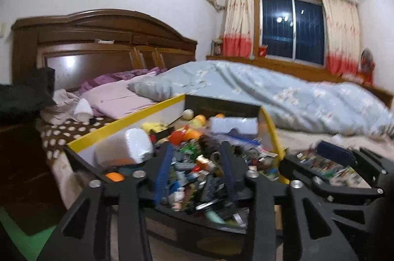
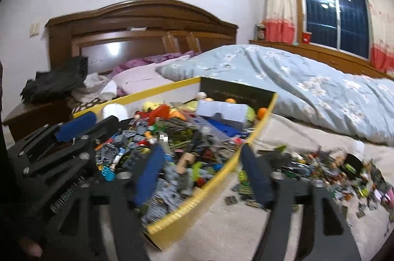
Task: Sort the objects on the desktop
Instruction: 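Open both tools and withdraw them from the box toward the Lego pile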
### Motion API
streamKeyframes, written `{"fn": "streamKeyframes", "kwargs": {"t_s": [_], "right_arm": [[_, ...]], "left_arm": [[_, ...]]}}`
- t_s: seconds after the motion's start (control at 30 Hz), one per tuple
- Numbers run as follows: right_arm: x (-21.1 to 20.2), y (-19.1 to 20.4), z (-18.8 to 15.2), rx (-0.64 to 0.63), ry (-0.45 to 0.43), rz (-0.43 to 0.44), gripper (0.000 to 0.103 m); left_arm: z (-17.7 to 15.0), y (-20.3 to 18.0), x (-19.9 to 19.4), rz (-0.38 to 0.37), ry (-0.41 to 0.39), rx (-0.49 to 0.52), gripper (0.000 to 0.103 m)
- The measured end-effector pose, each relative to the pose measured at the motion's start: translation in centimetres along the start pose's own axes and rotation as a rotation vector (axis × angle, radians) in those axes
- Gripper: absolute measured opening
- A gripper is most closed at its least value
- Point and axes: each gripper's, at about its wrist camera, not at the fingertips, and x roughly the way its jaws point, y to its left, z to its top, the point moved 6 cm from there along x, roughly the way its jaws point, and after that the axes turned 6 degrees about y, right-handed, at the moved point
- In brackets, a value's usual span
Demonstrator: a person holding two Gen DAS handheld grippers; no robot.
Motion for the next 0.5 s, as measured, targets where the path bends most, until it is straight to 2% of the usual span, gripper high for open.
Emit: {"fn": "streamKeyframes", "kwargs": {"t_s": [0.03,0.13,0.23,0.33,0.4,0.47,0.5], "right_arm": [[-0.5,-0.7,-0.2,0.005,0.000,-0.010,0.085],[-2.5,-4.1,-1.9,0.005,0.035,-0.079,0.085],[-3.8,-9.0,-4.5,0.019,0.136,-0.144,0.085],[-5.7,-14.4,-6.1,0.091,0.135,-0.252,0.085],[-6.9,-17.5,-7.1,0.153,0.129,-0.271,0.083],[-8.1,-20.1,-8.6,0.200,0.114,-0.296,0.078],[-8.6,-21.4,-9.5,0.221,0.116,-0.310,0.073]], "left_arm": [[0.0,-0.5,-0.1,-0.030,0.004,-0.002,0.057],[-0.2,-2.3,-0.4,-0.065,0.012,0.025,0.057],[-0.6,-4.7,-0.6,-0.097,0.017,0.076,0.057],[-1.0,-7.4,-1.3,-0.132,-0.002,0.131,0.057],[-1.5,-9.2,-1.3,-0.142,0.016,0.169,0.057],[-2.2,-11.4,-1.0,-0.199,0.051,0.190,0.053],[-2.5,-12.3,-0.9,-0.236,0.070,0.194,0.046]]}}
